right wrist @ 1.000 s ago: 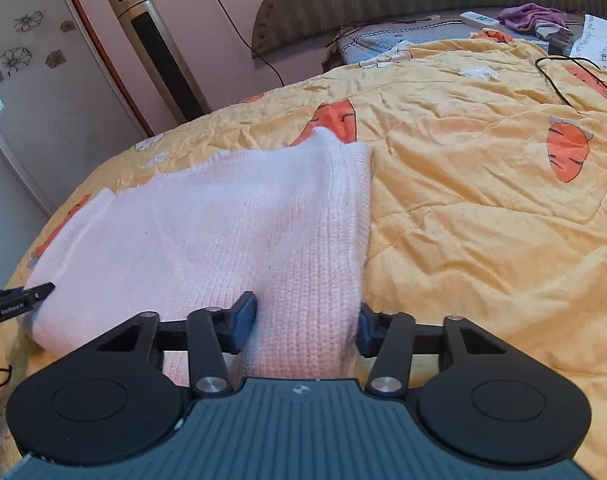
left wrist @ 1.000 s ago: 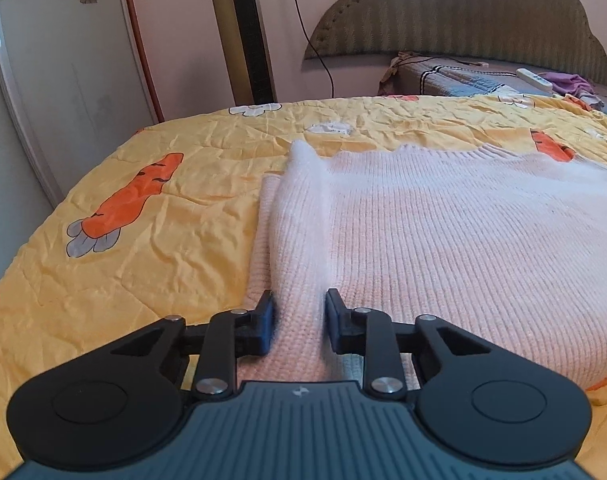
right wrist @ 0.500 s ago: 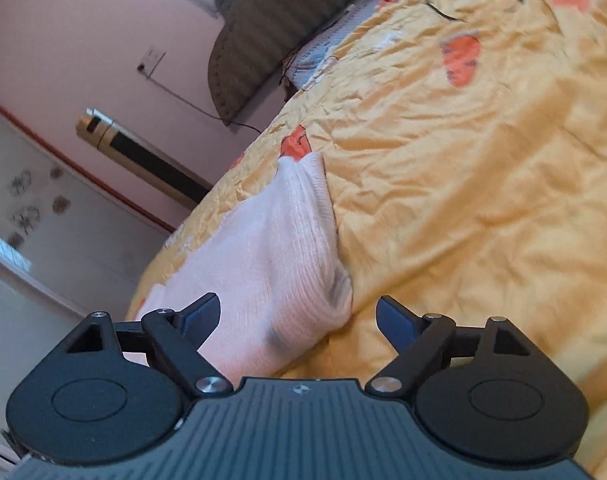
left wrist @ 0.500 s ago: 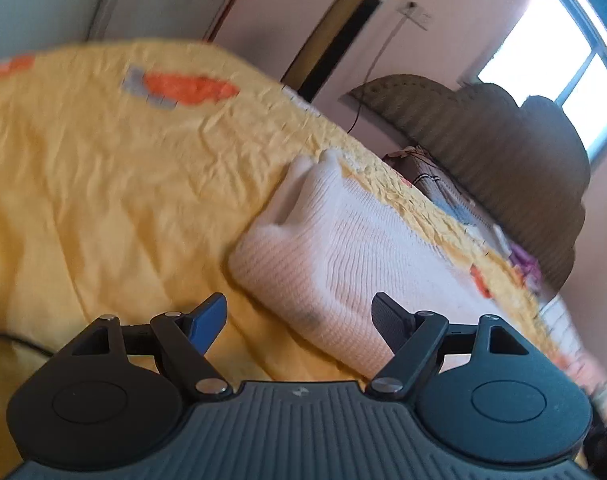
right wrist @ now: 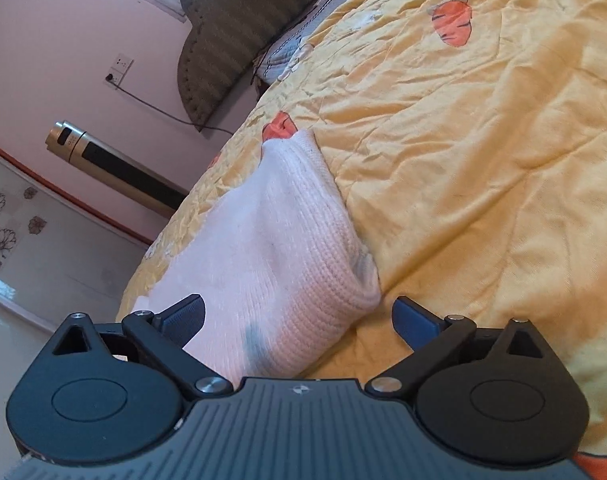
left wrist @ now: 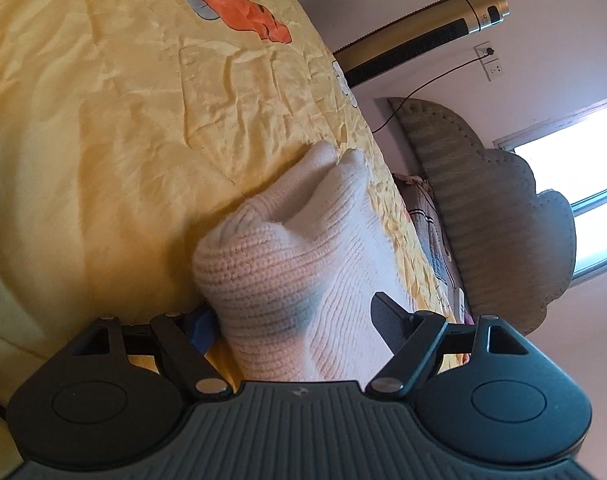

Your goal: Fold small clothes

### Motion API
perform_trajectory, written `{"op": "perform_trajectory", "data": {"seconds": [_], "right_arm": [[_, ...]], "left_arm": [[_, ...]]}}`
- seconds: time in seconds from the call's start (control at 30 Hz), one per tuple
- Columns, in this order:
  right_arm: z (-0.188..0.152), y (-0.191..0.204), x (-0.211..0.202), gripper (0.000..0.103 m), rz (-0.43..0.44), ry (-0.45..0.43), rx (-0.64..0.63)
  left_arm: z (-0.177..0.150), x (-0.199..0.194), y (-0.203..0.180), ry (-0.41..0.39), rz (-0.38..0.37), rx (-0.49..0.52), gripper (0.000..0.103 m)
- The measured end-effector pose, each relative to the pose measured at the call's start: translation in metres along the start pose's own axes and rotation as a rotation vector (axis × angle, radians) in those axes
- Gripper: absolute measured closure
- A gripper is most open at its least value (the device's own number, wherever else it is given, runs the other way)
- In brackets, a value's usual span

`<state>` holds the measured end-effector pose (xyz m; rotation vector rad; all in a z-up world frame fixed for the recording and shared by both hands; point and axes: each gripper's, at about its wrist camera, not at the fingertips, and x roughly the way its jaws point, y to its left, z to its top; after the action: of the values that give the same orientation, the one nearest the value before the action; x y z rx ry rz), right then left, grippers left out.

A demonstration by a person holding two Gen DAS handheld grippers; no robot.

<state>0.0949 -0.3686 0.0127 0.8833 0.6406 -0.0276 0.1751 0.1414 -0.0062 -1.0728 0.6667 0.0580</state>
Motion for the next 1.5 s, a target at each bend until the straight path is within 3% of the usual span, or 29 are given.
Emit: {"op": "perform_trajectory", "data": {"seconds": [0.1,0.13,0.17,0.2,0.27,0.33,0.47,0.67,0.8,0.9,1.0,1.07,1.13,1.23,1.27,1.3,1.37,1.5], "right_arm": [[-0.005,0.009,0.014,0.019,-0.049,-0.086,-0.027],[-0.007,0.012,0.017,0.023,-0.062,-0.11,-0.046],[-0.009,0.013,0.02,0.026,-0.076,-0.125,-0.062],[-0.01,0.014,0.021,0.031,-0.091,-0.134,-0.073],[-0.006,0.008,0.018,0.06,-0.101,-0.146,-0.046],[0.0,-0.005,0.013,0.067,-0.045,-0.127,0.034],[0.004,0.009,0.001,0.07,-0.017,-0.125,0.006],[0.011,0.02,-0.023,0.073,0.052,-0.119,0.0],[0.004,0.008,-0.048,0.074,0.082,-0.113,0.037],[-0.007,-0.007,-0.056,0.074,0.076,-0.06,0.052],[-0.016,-0.022,-0.052,0.063,0.038,-0.042,0.089],[-0.018,-0.032,-0.044,0.061,0.06,-0.026,0.158],[-0.019,-0.034,-0.034,0.05,0.07,-0.01,0.198],[-0.02,-0.028,-0.017,0.043,0.096,0.021,0.228],[-0.02,-0.024,-0.013,0.043,0.096,0.008,0.222],[-0.021,-0.021,-0.01,0.047,0.096,-0.009,0.211],[-0.021,-0.017,-0.003,0.068,0.095,-0.015,0.197],[-0.019,-0.008,-0.009,0.074,0.114,-0.029,0.174]], "left_arm": [[-0.003,0.0,-0.003,-0.03,0.043,0.023,0.036],[-0.004,0.002,-0.006,-0.032,0.079,0.042,0.06],[-0.004,0.004,-0.006,-0.015,0.108,0.067,0.072],[-0.003,0.005,-0.006,-0.012,0.105,0.073,0.072],[-0.001,0.002,-0.007,0.004,0.108,0.078,0.075],[0.002,-0.004,-0.013,0.007,0.098,0.106,0.077],[0.007,-0.025,-0.027,0.001,0.039,0.142,0.078],[0.003,-0.058,-0.028,0.037,0.01,0.159,0.079],[-0.001,-0.078,-0.013,0.051,0.012,0.169,0.079],[-0.004,-0.074,0.005,0.081,0.04,0.164,0.079],[-0.006,-0.064,0.019,0.095,0.062,0.131,0.077],[-0.009,-0.061,0.022,0.093,0.063,0.116,0.071],[-0.01,-0.058,0.025,0.091,0.072,0.091,0.063],[-0.012,-0.055,0.025,0.07,0.082,0.09,0.063],[-0.012,-0.053,0.026,0.064,0.085,0.088,0.067],[-0.011,-0.051,0.026,0.063,0.089,0.085,0.071],[-0.009,-0.052,0.022,0.066,0.089,0.088,0.077],[0.0,-0.074,0.004,0.063,0.025,0.139,0.079]]}}
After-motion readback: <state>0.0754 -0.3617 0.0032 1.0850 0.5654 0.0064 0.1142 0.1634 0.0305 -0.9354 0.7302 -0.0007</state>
